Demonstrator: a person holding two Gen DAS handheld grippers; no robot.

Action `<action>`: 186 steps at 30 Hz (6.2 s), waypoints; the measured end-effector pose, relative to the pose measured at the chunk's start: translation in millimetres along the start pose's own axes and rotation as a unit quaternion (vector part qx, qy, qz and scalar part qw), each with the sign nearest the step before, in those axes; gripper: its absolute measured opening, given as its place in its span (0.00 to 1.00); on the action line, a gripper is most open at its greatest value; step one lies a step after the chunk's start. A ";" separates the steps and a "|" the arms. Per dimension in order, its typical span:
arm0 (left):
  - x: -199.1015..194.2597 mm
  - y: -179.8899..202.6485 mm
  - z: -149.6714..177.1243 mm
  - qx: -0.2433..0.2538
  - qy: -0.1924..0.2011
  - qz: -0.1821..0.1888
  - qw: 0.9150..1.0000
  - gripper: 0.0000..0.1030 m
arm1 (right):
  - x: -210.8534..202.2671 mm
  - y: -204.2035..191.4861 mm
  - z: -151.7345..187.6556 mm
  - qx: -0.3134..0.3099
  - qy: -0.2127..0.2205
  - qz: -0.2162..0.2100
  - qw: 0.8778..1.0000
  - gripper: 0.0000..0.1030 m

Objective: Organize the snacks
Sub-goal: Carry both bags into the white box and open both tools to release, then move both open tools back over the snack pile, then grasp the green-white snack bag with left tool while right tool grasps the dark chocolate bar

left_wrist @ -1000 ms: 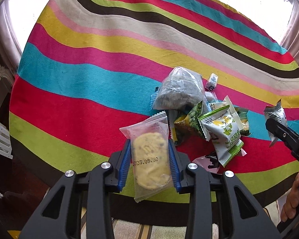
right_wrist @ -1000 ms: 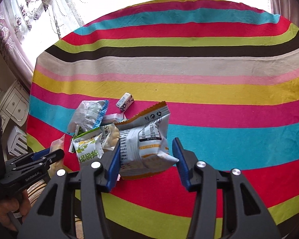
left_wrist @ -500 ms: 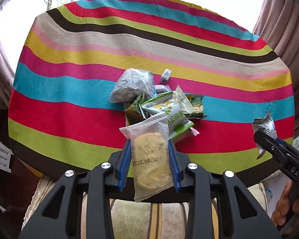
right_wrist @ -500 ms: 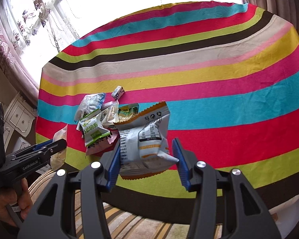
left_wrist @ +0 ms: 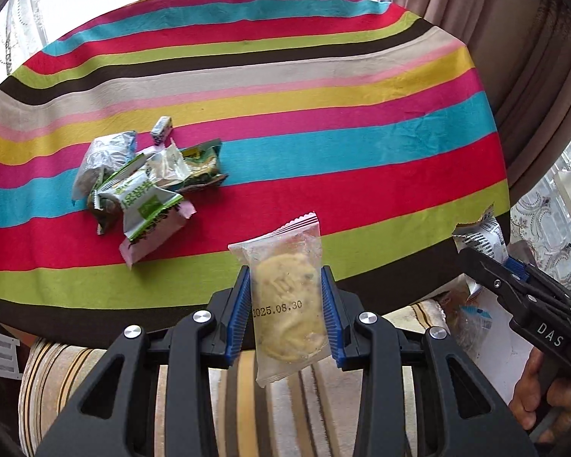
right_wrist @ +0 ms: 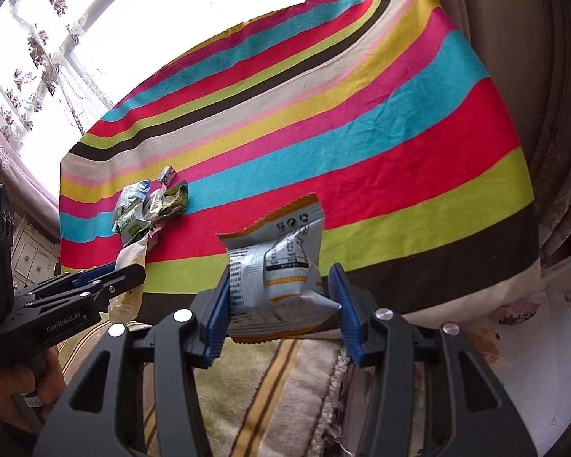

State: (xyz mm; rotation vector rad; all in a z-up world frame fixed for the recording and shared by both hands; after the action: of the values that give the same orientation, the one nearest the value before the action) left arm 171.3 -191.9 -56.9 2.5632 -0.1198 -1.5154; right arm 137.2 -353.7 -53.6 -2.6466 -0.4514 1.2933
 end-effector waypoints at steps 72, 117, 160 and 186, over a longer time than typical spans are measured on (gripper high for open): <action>12.9 29.4 17.3 -0.057 -0.040 0.055 0.996 0.56 | -51.5 107.7 45.6 0.085 0.002 0.057 0.995 0.70; 29.1 -147.3 -58.8 -0.244 0.005 0.046 0.969 0.55 | 39.6 -90.7 0.6 -0.064 -0.067 -0.023 0.995 0.70; 4.5 -244.3 -15.8 -0.310 0.012 0.048 0.949 0.38 | 170.0 -251.3 -30.1 -0.352 -0.147 -0.074 0.921 0.66; -2.3 -254.3 -9.6 -0.323 0.017 0.062 0.944 0.38 | 147.2 -270.8 11.8 -0.409 -0.201 -0.109 0.883 0.67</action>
State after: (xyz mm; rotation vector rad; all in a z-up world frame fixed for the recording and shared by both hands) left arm 175.3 59.5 -95.9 2.0113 0.1900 -1.2021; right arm 159.7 -49.0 -96.0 -2.7356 -1.6262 1.8832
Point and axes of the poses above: each gripper's, at about its wrist camera, not at the fingertips, and x roughly the way its jaws point, y to its right, z to its underside, the point moved 10 cm from there along x, roughly the way its jaws point, and after that the axes turned 9 degrees about -x, right-handed, at the moved point
